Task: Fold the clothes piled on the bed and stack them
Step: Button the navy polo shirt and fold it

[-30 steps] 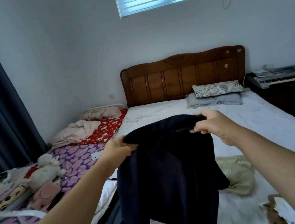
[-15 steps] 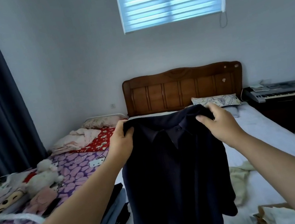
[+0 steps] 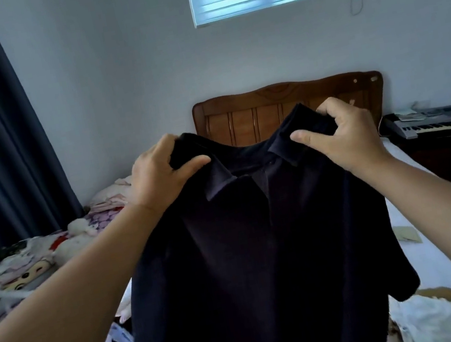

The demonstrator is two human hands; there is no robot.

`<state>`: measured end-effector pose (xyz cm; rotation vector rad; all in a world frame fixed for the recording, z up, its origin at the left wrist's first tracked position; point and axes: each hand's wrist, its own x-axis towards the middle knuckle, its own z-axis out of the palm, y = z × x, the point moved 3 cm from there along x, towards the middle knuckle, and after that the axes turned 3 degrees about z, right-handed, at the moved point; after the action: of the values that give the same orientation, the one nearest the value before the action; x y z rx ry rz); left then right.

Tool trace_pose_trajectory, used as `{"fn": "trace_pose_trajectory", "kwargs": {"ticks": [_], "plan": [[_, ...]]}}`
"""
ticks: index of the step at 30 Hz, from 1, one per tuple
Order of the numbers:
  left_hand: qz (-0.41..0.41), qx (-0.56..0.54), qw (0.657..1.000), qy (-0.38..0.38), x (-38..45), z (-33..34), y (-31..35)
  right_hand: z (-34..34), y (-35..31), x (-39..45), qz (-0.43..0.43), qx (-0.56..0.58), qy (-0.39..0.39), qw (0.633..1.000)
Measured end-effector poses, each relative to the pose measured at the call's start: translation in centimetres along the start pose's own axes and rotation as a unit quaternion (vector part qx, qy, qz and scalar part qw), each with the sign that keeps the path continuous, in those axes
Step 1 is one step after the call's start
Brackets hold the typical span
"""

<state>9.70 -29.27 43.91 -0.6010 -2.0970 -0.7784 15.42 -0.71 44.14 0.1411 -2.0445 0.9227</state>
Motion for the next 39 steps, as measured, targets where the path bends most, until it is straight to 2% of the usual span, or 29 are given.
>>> {"fn": "trace_pose_trajectory", "kwargs": {"ticks": [3, 5, 10, 12, 15, 22, 29, 32, 33, 35, 37, 39], "plan": [[-0.012, 0.05, 0.994, -0.096, 0.0, 2.4, -1.5, 1.7, 2.4, -0.4, 0.026, -0.057, -0.066, 0.996], [-0.022, 0.084, 0.981, -0.173, -0.4, 5.1, -2.9, 3.7, 4.9, -1.0, 0.055, -0.103, -0.137, 0.984], [-0.015, 0.103, 0.926, -0.363, -2.6, 15.0, -9.0, 10.2, 13.4, -3.6, 0.179, -0.17, -0.335, 0.909], [-0.02, 0.091, 0.9, -0.425, -4.0, 19.9, -12.3, 13.2, 17.3, -4.8, 0.222, -0.191, -0.376, 0.879], [-0.054, 0.064, 0.874, -0.479, -6.3, 27.0, -17.2, 17.9, 23.3, -6.3, 0.253, -0.226, -0.393, 0.855], [-0.117, 0.044, 0.828, -0.547, -10.4, 42.0, -26.5, 28.3, 37.1, -9.8, 0.37, -0.282, -0.372, 0.803], [-0.142, 0.037, 0.811, -0.566, -14.6, 53.0, -32.4, 36.0, 46.2, -13.5, 0.406, -0.315, -0.339, 0.788], [-0.117, 0.053, 0.824, -0.552, -16.5, 55.8, -33.7, 38.1, 47.7, -14.3, 0.365, -0.373, -0.322, 0.79], [-0.095, 0.061, 0.834, -0.54, -17.2, 56.3, -34.0, 38.7, 47.8, -14.6, 0.343, -0.377, -0.307, 0.804], [-0.046, 0.04, 0.862, -0.504, -18.8, 57.2, -34.2, 40.3, 47.6, -15.6, 0.251, -0.328, -0.281, 0.866], [0.021, -0.036, 0.886, -0.462, -20.9, 57.6, -33.4, 41.9, 46.9, -17.8, 0.157, -0.253, -0.324, 0.898], [0.088, -0.104, 0.867, -0.48, -23.9, 57.8, -32.1, 43.6, 46.6, -20.9, 0.16, -0.195, -0.392, 0.885]]}}
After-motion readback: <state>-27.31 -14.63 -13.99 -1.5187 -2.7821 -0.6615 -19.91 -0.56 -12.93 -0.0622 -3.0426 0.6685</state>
